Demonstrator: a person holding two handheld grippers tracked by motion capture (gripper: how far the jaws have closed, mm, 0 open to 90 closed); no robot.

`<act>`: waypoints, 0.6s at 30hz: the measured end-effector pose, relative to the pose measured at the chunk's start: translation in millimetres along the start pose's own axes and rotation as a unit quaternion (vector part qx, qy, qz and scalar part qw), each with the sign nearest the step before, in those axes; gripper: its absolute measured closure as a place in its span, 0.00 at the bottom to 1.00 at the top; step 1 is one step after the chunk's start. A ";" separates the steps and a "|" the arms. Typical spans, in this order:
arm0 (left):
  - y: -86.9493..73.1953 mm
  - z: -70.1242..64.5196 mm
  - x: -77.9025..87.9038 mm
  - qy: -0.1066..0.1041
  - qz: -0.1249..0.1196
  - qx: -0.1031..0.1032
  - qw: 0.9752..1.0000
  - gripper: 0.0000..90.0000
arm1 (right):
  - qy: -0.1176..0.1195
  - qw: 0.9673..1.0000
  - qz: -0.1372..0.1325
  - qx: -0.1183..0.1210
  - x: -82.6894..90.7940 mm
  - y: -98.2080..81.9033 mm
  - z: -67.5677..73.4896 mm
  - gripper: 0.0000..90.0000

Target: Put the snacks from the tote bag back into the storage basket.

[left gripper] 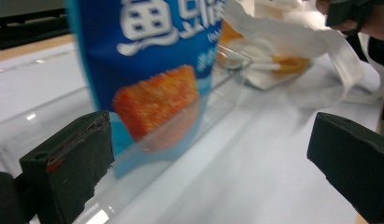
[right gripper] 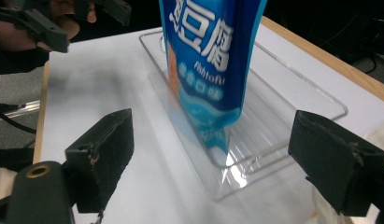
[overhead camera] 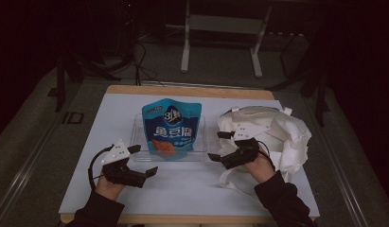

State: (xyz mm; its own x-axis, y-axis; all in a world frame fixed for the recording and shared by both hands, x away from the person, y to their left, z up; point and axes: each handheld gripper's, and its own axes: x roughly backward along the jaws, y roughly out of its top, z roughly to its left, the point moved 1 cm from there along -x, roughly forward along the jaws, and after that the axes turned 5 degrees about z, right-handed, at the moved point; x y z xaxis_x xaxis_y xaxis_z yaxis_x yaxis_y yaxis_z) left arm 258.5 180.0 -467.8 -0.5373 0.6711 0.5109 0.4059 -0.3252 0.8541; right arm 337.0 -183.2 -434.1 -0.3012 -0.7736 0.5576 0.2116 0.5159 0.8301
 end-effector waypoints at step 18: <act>8.0 -41.1 -11.6 -0.062 -0.011 -0.042 0.997 0.01 | -0.024 1.000 -0.017 -0.006 29.5 -31.2 14.9 0.16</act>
State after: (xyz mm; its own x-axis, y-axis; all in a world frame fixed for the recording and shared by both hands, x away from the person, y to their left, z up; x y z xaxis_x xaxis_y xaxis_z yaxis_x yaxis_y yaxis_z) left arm 237.5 142.2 -462.9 -0.4483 0.7541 0.4800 0.3292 -0.3599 0.8730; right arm 307.6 -216.7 -443.4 -0.3519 -0.7723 0.5290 0.2109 0.4852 0.8486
